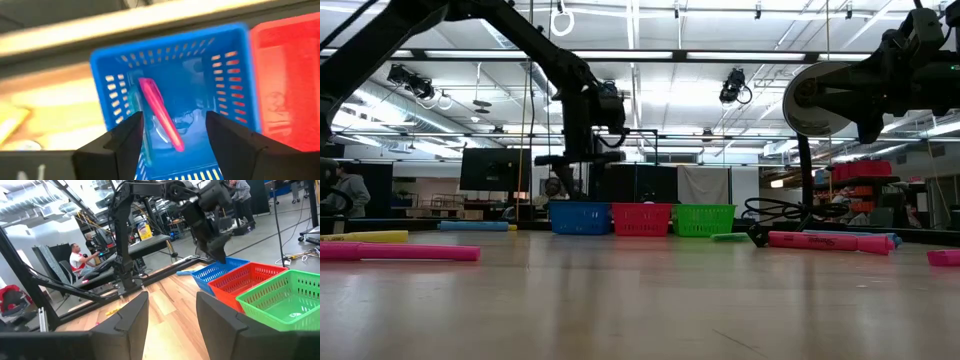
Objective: Pick & Place Markers
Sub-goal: Put the violet pen into the blue bin
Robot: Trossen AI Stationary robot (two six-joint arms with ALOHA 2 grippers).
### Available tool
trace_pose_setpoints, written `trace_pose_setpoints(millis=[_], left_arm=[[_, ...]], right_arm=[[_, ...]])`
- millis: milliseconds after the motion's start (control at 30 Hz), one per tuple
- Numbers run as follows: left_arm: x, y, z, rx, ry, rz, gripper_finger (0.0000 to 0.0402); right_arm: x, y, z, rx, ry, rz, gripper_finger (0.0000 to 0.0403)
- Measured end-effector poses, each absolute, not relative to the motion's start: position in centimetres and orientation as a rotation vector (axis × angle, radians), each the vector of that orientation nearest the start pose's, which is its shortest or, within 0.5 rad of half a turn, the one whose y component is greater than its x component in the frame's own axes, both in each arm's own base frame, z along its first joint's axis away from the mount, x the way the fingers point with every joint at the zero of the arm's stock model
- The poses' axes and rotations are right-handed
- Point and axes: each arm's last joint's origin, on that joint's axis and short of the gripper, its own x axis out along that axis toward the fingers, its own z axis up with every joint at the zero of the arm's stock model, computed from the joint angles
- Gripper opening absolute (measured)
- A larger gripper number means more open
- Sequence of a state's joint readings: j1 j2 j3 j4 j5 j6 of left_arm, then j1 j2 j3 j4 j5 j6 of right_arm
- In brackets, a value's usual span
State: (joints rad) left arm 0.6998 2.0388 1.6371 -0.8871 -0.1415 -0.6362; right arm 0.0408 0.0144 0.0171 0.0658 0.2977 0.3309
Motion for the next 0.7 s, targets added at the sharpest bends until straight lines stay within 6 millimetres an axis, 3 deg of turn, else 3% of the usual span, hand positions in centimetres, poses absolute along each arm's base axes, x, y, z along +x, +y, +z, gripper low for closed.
trace_pose_setpoints(millis=[467, 700], left_arm=[[31.4, 22.5, 28.2, -0.398, 1.034, 0.795, 0.0213], [31.2, 19.6, 30.3, -0.172, 1.096, 0.485, 0.0213]], right_arm=[[9.6, -0.5, 17.5, 0.341, -0.11, -0.243, 0.0166], [9.6, -0.5, 17.4, 0.341, -0.11, -0.243, 0.0166]])
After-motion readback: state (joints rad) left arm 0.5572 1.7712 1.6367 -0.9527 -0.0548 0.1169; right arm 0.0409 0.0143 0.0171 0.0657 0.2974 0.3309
